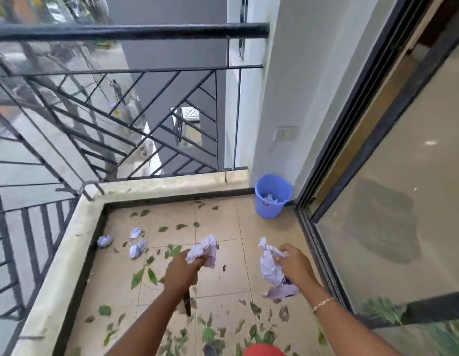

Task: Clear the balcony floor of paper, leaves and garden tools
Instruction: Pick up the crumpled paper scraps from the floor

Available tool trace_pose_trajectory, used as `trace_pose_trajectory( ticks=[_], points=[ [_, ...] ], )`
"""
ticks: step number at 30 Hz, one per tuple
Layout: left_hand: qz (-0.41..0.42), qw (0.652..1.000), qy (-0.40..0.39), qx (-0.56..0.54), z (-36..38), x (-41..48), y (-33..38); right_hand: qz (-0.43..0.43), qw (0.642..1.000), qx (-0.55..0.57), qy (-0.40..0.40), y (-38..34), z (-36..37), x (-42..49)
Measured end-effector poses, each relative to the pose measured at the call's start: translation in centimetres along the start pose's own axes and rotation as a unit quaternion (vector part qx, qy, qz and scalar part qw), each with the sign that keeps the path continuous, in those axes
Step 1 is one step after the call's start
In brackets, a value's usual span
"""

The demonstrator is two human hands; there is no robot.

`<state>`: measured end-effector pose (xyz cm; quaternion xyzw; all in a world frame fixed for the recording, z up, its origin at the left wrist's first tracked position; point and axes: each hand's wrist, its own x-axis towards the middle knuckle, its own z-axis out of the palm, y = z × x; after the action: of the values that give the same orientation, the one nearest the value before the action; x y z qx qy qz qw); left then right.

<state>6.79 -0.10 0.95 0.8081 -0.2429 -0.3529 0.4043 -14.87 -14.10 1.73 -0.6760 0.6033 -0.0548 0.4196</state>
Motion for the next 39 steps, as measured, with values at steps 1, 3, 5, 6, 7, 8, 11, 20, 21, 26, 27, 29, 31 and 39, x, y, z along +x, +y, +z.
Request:
trace_pose_trajectory(
  ticks=[1, 3, 5, 6, 7, 8, 11, 20, 21, 26, 27, 29, 31, 39],
  points=[
    [0.005, 1.0, -0.006, 0.007, 0.1, 1.4, 0.8, 0.004, 1.0, 0.002, 0.002, -0.4, -0.2, 1.4],
    [0.016, 1.0, -0.011, 0.016, 0.4, 4.0, 2.3, 0.01, 1.0, 0.002, 0.006, -1.3, -0.8, 4.4],
    [0.029, 0.999, -0.01, 0.008, 1.0, 7.1, 3.7, 0.014, 1.0, 0.001, 0.006, -2.2, -1.4, 7.4],
    [0.033, 0.999, -0.01, 0.006, 1.3, 8.7, 4.5, 0.015, 1.0, 0.001, 0.005, -2.8, -1.7, 9.1],
    [0.034, 0.999, -0.012, 0.006, 1.7, 10.3, 5.4, 0.014, 1.0, 0.004, 0.005, -3.2, -2.1, 10.9],
    [0.034, 0.999, -0.016, 0.008, 2.2, 12.0, 6.3, 0.009, 1.0, 0.005, 0.005, -3.6, -2.5, 12.8],
    [0.026, 0.998, -0.035, 0.034, 4.2, 16.9, 9.4, -0.003, 1.0, -0.002, 0.005, -4.9, -4.1, 18.4],
    [0.009, 0.992, -0.1, 0.072, 11.1, 29.8, 18.9, 0.059, 0.998, -0.015, 0.027, -7.1, -10.8, 32.6],
    [0.007, 0.992, -0.104, 0.073, 11.9, 31.0, 19.5, 0.066, 0.997, -0.008, 0.033, -7.1, -11.3, 33.8],
    [0.0, 0.986, -0.141, 0.092, 15.8, 37.1, 21.6, 0.103, 0.994, -0.017, 0.041, -6.6, -12.5, 40.7],
    [-0.002, 0.984, -0.148, 0.098, 16.6, 38.3, 21.9, 0.114, 0.993, -0.013, 0.042, -6.6, -12.6, 42.1],
    [-0.009, 0.981, -0.161, 0.105, 18.4, 40.9, 22.2, 0.133, 0.99, -0.01, 0.049, -6.2, -12.4, 45.3],
    [-0.013, 0.977, -0.173, 0.126, 20.0, 43.7, 22.3, 0.151, 0.987, -0.005, 0.054, -5.6, -11.9, 48.7],
    [-0.064, 0.964, -0.207, 0.152, 25.2, 52.3, 20.5, 0.235, 0.967, 0.07, 0.069, -2.3, -10.5, 60.1]
  ],
)
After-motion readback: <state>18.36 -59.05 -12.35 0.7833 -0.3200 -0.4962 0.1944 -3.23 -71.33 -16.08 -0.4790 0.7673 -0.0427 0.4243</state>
